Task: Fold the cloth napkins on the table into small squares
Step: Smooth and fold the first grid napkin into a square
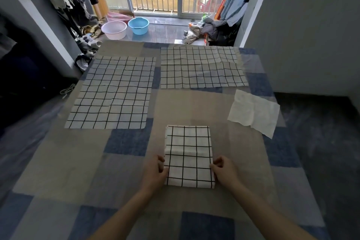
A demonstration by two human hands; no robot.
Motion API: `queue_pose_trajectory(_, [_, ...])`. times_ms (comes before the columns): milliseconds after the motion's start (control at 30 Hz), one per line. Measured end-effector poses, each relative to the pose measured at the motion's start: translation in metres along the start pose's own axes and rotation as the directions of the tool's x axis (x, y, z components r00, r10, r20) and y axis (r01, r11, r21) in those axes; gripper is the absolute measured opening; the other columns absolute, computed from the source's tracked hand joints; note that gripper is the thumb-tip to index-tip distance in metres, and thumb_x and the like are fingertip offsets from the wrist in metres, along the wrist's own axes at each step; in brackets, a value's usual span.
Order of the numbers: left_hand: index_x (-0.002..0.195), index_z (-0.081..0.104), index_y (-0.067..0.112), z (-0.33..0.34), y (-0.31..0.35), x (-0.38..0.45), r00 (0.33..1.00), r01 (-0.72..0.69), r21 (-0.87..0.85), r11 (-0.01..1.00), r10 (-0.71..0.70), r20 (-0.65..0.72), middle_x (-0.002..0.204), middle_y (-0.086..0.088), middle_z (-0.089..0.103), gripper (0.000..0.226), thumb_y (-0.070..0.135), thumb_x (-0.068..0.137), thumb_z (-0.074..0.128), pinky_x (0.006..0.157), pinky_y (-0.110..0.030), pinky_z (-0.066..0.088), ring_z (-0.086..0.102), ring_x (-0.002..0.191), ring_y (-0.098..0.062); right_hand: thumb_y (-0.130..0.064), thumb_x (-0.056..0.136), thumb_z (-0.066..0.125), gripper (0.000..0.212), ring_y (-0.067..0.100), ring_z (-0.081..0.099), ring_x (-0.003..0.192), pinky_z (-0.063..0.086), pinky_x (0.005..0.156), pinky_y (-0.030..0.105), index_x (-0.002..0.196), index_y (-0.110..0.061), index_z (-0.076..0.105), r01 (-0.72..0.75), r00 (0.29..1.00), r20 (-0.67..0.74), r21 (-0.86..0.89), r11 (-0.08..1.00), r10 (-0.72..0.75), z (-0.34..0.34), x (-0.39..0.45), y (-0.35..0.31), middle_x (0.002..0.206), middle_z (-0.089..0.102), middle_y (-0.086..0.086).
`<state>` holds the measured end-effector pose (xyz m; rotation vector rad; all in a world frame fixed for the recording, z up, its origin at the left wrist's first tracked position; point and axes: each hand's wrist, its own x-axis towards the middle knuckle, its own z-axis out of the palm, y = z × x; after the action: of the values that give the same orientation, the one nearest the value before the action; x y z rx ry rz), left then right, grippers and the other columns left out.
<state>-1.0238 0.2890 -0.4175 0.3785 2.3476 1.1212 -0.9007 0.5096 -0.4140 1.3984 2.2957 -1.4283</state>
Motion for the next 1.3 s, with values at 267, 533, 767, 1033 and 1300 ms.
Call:
queue_pose_trajectory(267, [0.104, 0.05, 0.02, -0.001, -0.001, 0.0, 0.965, -0.24, 0.442, 0.864, 0.262, 0.013, 0.095, 0.0, 0.053, 0.028, 0.011, 0.082, 0.064, 0.057, -0.026, 0.046, 0.049, 0.071, -0.013, -0.03, 0.093, 0.06, 0.015, 0.011, 0.056, 0.069, 0.044, 0.058, 0.023, 0.084, -0.02, 0.053, 0.143, 0.986, -0.059, -0.154, 0.978, -0.154, 0.0, -0.015, -0.003, 0.079, 0.058, -0.001])
queue_pose_trajectory(533, [0.139, 0.037, 0.021, 0.049, 0.019, 0.025, 0.828, -0.545, 0.561, 0.623, 0.505, 0.244, 0.154, -0.005, 0.033, 0.049, 0.032, 0.092, 0.039, 0.114, -0.041, 0.028, 0.029, 0.142, -0.025, -0.028, 0.089, 0.046, 0.04, 0.021, 0.046, 0.121, 0.045, 0.096, 0.037, 0.128, -0.017, 0.046, 0.538, 0.772, -0.005, -0.529, 0.656, -0.636, 0.048, -0.008, -0.003, 0.134, 0.046, 0.006])
queue_pose_trajectory(767, [0.155, 0.013, 0.02, 0.057, 0.002, 0.031, 0.834, -0.541, 0.674, 0.502, 0.426, 0.352, 0.164, -0.003, 0.003, 0.066, 0.039, 0.096, 0.033, 0.114, -0.054, 0.012, 0.001, 0.15, -0.028, -0.039, 0.095, 0.038, 0.062, 0.016, 0.019, 0.146, 0.014, 0.114, 0.038, 0.152, -0.018, 0.024, 0.581, 0.771, 0.158, -0.571, 0.58, -0.617, 0.059, -0.005, 0.01, 0.158, 0.026, 0.004])
queue_pose_trajectory(1033, [0.155, 0.016, 0.025, 0.057, 0.0, 0.03, 0.857, -0.505, 0.678, 0.534, 0.404, 0.32, 0.163, -0.009, 0.006, 0.068, 0.048, 0.094, 0.036, 0.114, -0.056, 0.014, 0.005, 0.149, -0.032, -0.039, 0.087, 0.04, 0.061, 0.014, 0.034, 0.138, 0.025, 0.11, 0.051, 0.146, -0.022, 0.039, 0.438, 0.835, 0.067, -0.68, 0.588, -0.545, 0.037, -0.008, 0.027, 0.152, 0.038, -0.002])
queue_pose_trajectory(1300, [0.155, 0.005, 0.018, 0.058, 0.008, 0.028, 0.866, -0.496, 0.695, 0.52, 0.361, 0.347, 0.163, -0.01, -0.003, 0.08, 0.053, 0.092, 0.039, 0.114, -0.055, 0.01, -0.005, 0.149, -0.033, -0.033, 0.098, 0.029, 0.053, 0.016, 0.013, 0.148, 0.01, 0.118, 0.041, 0.148, -0.015, 0.031, 0.554, 0.787, 0.037, -0.48, 0.68, -0.615, 0.066, 0.003, -0.037, 0.159, 0.022, 0.004])
